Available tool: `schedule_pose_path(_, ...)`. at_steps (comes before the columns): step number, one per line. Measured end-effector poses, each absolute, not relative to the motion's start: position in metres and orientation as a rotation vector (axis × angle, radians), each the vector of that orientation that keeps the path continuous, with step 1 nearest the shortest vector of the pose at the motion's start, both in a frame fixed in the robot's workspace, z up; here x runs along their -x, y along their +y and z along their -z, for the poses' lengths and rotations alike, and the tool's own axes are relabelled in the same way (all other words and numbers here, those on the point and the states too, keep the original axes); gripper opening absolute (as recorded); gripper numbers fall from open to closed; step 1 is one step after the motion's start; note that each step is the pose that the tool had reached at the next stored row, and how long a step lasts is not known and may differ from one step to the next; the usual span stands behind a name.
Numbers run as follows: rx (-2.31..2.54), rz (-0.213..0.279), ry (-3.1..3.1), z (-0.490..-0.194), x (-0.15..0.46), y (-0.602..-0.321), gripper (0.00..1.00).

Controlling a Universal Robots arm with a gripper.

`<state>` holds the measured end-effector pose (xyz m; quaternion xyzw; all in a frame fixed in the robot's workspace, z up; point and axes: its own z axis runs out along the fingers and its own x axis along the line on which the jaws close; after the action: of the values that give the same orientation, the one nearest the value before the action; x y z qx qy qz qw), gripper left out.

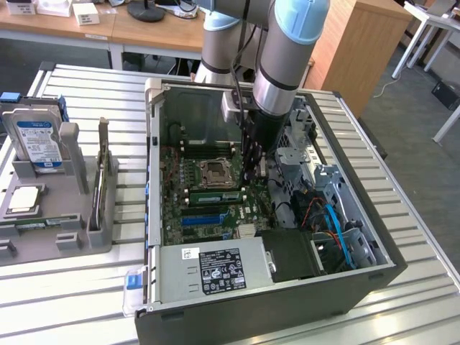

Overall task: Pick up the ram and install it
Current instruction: 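Press down the ram until it locks into place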

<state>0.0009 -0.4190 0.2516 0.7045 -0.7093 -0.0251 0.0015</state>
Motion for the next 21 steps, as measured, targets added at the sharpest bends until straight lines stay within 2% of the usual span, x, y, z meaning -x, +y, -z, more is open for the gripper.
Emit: schedule_pose_path(21, -2.211, 0.079, -2.226, -0.239, -0.001, -0.419, 0.11)
